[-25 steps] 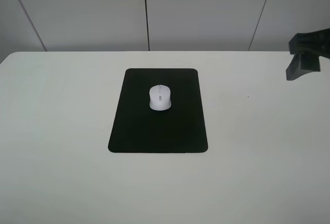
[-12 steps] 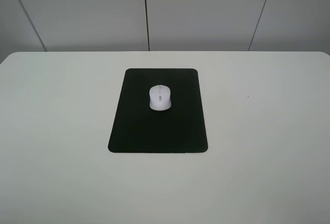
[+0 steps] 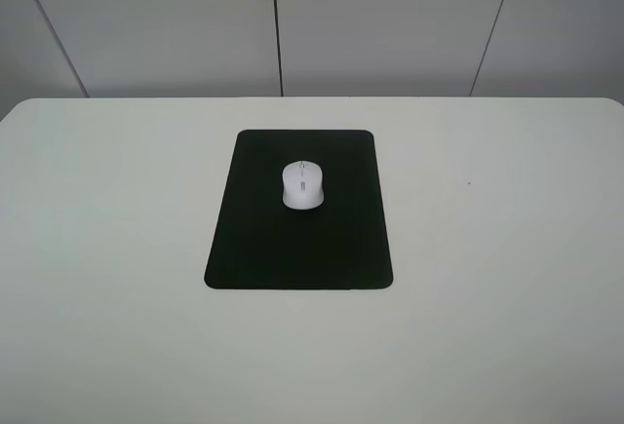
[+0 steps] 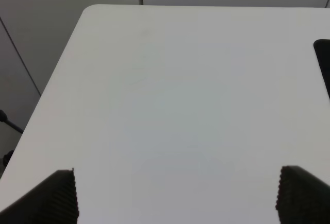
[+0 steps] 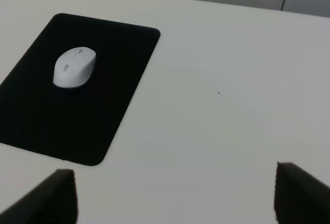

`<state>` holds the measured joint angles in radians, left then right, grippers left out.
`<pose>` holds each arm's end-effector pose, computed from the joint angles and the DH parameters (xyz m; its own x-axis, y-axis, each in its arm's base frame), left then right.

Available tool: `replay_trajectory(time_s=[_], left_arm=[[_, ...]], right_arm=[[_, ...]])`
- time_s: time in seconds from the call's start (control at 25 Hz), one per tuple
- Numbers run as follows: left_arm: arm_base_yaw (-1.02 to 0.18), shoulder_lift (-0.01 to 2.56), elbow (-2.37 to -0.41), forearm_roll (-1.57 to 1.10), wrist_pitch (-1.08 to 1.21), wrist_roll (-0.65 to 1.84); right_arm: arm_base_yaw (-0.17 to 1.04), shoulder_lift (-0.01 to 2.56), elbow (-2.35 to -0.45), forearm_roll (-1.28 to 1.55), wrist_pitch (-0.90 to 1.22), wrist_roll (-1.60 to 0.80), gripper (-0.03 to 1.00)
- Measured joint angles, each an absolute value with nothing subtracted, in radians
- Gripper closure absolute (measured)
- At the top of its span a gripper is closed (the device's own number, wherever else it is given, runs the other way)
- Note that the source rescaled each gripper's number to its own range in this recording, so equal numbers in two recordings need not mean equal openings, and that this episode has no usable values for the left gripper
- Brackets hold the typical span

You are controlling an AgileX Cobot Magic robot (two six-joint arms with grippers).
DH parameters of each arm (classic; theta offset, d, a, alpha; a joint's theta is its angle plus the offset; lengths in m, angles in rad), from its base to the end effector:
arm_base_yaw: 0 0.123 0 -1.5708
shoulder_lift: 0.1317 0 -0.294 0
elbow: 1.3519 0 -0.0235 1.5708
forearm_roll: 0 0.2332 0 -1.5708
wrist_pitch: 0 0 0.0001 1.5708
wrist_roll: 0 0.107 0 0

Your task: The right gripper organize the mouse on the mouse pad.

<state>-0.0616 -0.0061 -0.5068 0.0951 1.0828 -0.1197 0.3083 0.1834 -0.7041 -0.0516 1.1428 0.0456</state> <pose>-0.0174 0.0101 0.2615 -0.4594 -0.0465 -0.8870 -0.0474 0.9985 -0.0278 -0.0076 -0.0077 0.3121 -0.4916 -0.1312 -0.8609 -0.2528 0.9675 -0.0031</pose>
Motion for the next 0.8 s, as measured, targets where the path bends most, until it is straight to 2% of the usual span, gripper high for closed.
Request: replay_trajectory(time_s=[0.32,0.8], left_arm=[[-0.062,-0.006,-0.507,0.095,1.083,-0.12],[-0.062,-0.006,-0.507,0.095,1.083,-0.12]], right_arm=[[0.308,0.011,-0.568,0.007,1.081,-0.02,0.28],[0.308,-0.005,-0.513,0.029,1.073,-0.02,0.28]])
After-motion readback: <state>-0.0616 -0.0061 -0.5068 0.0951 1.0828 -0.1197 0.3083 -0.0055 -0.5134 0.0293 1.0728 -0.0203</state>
